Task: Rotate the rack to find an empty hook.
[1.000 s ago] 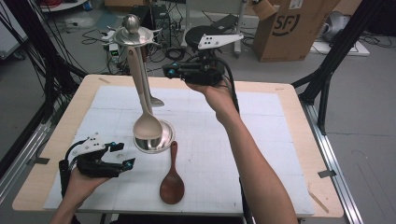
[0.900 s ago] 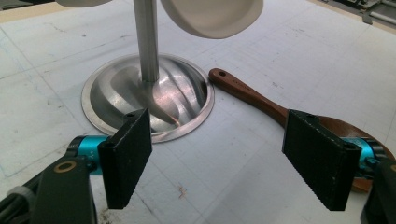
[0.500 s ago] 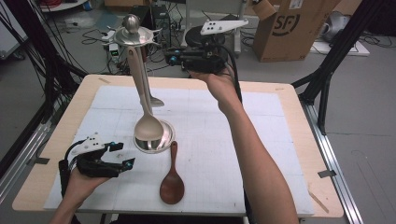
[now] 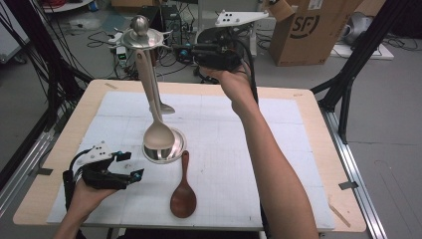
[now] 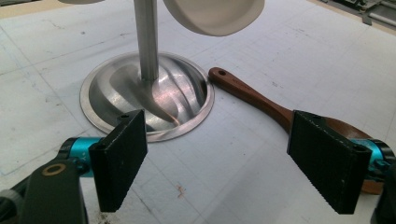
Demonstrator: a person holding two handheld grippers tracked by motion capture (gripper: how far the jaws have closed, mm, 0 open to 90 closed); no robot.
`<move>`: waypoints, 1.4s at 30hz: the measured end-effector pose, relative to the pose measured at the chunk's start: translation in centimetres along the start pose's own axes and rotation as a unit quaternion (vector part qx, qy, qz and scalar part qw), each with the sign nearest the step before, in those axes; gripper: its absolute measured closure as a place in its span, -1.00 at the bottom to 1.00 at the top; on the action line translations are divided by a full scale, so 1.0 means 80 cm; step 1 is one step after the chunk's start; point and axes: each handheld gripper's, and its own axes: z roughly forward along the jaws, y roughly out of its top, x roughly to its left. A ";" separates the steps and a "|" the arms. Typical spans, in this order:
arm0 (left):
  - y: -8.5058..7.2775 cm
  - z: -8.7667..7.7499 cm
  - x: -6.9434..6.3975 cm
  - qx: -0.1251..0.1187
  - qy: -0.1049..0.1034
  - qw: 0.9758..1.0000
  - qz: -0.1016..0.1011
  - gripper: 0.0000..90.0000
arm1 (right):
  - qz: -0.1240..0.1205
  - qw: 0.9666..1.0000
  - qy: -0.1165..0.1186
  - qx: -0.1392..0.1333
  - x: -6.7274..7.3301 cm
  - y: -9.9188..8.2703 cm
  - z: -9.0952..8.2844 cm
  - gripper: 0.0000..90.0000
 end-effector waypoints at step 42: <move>-0.001 -0.002 0.002 -0.001 0.002 1.000 -0.003 -0.53 | -0.040 0.998 0.044 0.010 0.047 0.015 0.055 0.99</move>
